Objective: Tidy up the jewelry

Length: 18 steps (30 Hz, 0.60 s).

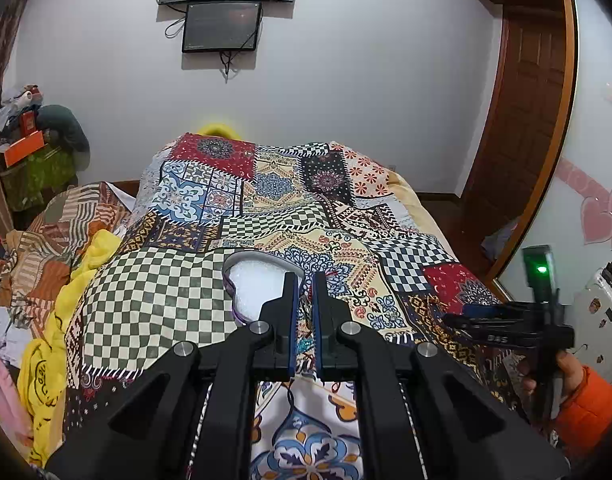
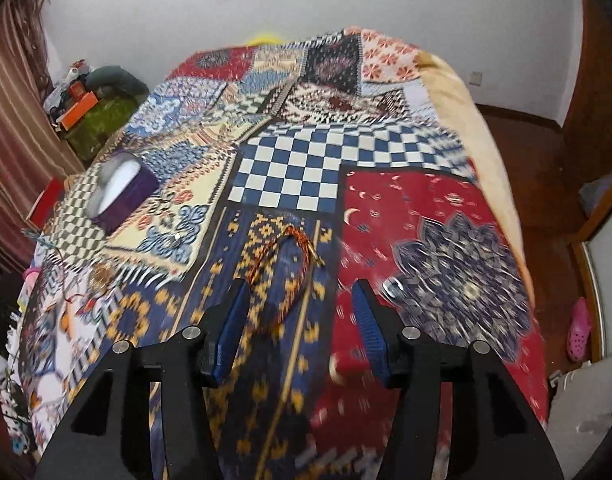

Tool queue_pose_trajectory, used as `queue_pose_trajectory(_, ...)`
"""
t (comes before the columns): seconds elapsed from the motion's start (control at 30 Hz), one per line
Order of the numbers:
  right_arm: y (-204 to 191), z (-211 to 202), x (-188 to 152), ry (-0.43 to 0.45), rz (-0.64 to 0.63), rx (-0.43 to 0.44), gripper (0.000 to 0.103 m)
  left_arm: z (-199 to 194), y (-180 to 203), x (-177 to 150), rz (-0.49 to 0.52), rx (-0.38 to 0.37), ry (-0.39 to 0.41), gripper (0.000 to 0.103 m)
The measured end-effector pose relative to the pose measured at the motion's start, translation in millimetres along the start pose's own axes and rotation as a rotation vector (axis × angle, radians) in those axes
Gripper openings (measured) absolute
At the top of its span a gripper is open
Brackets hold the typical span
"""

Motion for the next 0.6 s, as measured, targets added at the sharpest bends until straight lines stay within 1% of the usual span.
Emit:
queue_pose_trajectory(0.1, -2.6, 13.2, 2.9, -0.034, 0.031, 0.056, 0.049, 7.0, 0.3, -0.6, 0.005, 0.001, -0.006, 0.005)
queue_pose_trajectory(0.13, -3.2, 15.0, 2.9, -0.038, 0.036, 0.063, 0.049, 10.1, 0.3, -1.7, 0.006, 0.001, -0.01, 0.005)
queue_pose_trajectory(0.23, -8.2, 18.7, 4.0, -0.036, 0.001, 0.047, 0.049, 17.7, -0.2, -4.7, 0.004, 0.0, -0.023, 0.005)
queue_pose_trajectory(0.27, -10.6, 19.1, 3.5, -0.031, -0.021, 0.031, 0.047, 19.3, -0.2, -5.5, 0.004, 0.0, -0.026, 0.005)
queue_pose_trajectory(0.3, -12.8, 19.4, 3.1, -0.026, -0.041, 0.022, 0.042, 21.0, -0.3, -6.3, 0.004, 0.002, -0.028, 0.005)
queue_pose_trajectory(0.37, -16.8, 19.4, 1.3, -0.024, -0.073, 0.017, 0.018, 23.0, 0.3, -6.3, 0.005, 0.004, -0.031, 0.005)
queue_pose_trajectory(0.43, -19.0, 19.3, 0.2, -0.022, -0.087, 0.005, 0.008, 23.6, 0.3, -4.0, 0.005, 0.003, -0.03, 0.005)
queue_pose_trajectory(0.53, -18.7, 18.3, 3.1, -0.015, -0.096, -0.003, 0.004, 20.2, 0.5, 3.7, 0.01, 0.006, -0.014, 0.005)
queue_pose_trajectory(0.6, -23.1, 14.2, 3.4, -0.01, -0.106, 0.007, 0.003, 16.5, 0.3, 10.2, 0.019, 0.011, 0.002, 0.005)
Point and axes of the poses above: each gripper's, at about its wrist camera, not at the fingertips, and z roughly the way its jaws point, y to its right, x to its top, the point moved 8 cm from there along z, roughly the way its jaws point, and after that the axes turned 1 degree about x, right-handed, at the moved point
